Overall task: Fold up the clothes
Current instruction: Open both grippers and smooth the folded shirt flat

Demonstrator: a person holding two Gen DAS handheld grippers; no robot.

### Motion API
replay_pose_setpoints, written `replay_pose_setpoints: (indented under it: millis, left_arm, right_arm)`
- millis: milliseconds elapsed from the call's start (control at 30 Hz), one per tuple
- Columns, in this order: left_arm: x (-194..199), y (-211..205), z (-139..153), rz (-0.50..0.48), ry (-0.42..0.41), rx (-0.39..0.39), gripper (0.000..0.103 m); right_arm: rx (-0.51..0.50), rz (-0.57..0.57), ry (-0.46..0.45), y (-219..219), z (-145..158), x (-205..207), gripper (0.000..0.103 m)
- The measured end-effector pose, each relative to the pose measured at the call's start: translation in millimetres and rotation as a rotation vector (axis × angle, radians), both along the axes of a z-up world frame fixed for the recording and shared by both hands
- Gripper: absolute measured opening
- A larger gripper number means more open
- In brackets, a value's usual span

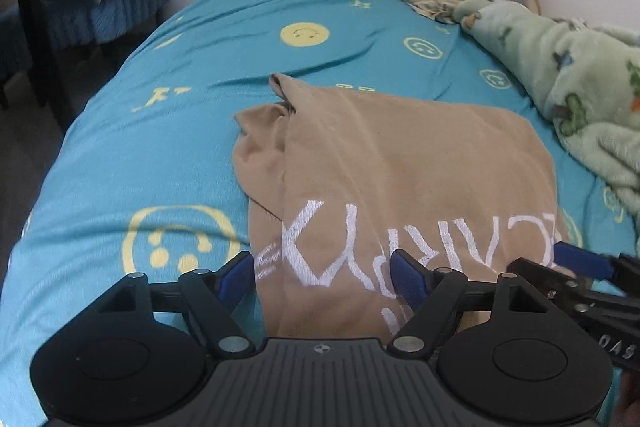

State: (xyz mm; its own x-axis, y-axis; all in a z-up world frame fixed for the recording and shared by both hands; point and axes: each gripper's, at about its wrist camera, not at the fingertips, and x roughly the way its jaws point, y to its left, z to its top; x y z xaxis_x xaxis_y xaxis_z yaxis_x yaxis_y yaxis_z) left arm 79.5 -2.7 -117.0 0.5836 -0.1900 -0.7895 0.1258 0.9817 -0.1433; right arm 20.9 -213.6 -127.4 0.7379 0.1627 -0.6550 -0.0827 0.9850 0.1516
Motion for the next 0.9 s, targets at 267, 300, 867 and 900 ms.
replay_pose_setpoints:
  millis: [267, 300, 867, 900]
  left_arm:
    - [-46, 17, 42, 0.076, -0.005, -0.135, 0.077]
    - [-51, 23, 47, 0.112, -0.002, -0.183, 0.081]
    - [-32, 46, -18, 0.419, 0.186, -0.732, 0.101]
    - [-32, 47, -19, 0.429, 0.167, -0.738, 0.099]
  right_arm:
    - [0.044, -0.023, -0.005, -4, -2, -4, 0.065]
    - [0.042, -0.024, -0.006, -3, -2, -5, 0.065]
    - [0.076, -0.072, -0.001, -8, -3, -16, 0.065]
    - [0.077, -0.073, -0.002, -8, -3, -16, 0.065]
